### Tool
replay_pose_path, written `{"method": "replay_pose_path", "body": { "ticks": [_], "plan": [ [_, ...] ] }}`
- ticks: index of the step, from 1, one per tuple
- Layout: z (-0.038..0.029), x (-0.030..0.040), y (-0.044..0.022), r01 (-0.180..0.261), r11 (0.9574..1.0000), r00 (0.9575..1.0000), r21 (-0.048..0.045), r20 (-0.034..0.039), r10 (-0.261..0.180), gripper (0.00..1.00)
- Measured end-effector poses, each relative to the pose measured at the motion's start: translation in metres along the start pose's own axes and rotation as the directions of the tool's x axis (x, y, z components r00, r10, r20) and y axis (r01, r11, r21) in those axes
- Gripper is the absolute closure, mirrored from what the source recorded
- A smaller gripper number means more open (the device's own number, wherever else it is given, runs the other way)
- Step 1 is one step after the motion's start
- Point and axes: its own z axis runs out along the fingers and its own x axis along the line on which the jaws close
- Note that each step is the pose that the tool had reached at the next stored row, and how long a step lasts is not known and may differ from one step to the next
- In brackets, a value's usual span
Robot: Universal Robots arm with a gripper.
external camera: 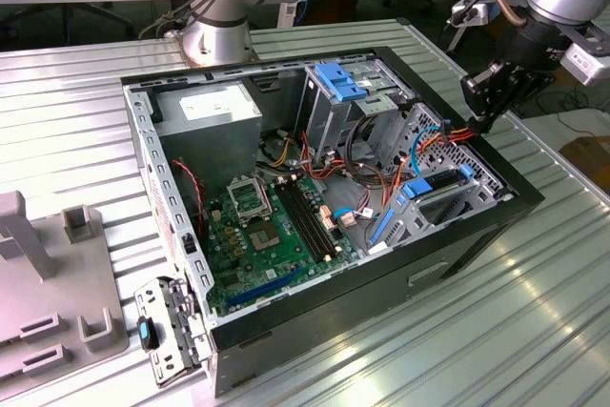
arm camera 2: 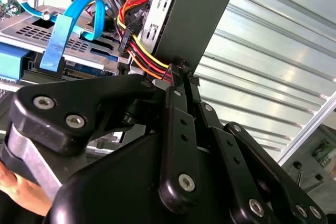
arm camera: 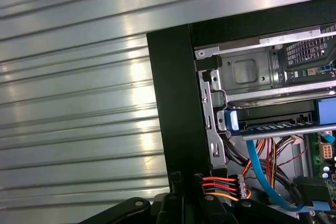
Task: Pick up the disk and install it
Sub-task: 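Insert the first disk wire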
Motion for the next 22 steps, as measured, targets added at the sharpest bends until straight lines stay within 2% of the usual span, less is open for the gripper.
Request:
{"method": "replay_pose_path", "body": {
  "ticks": [1,4,6,9,13,14,22],
  "plan": [
    [-0.002,0.0002,0.0,0.0,1.0,1.0,0.0001,0.0001,0.0,0.84],
    [-0.0142,0.0016,-0.0005,0.0,1.0,1.0,-0.0007,0.0029,0.0,0.84],
    [-0.018,0.0018,-0.0006,-0.001,1.0,1.0,-0.0007,0.0044,0.001,0.84],
    [-0.018,0.0017,-0.0006,-0.051,0.9987,0.9987,-0.0066,0.0027,0.051,0.84],
    [-0.0181,0.0017,-0.0005,-0.114,0.9933,0.9934,-0.0141,0.0005,0.114,0.84],
    [-0.0182,0.0016,-0.0005,-0.118,0.9929,0.993,-0.0145,0.0004,0.118,0.84],
    [-0.0203,-0.016,0.0036,-0.122,0.9925,0.9926,-0.0152,0.0019,0.122,0.84]
  ]
}}
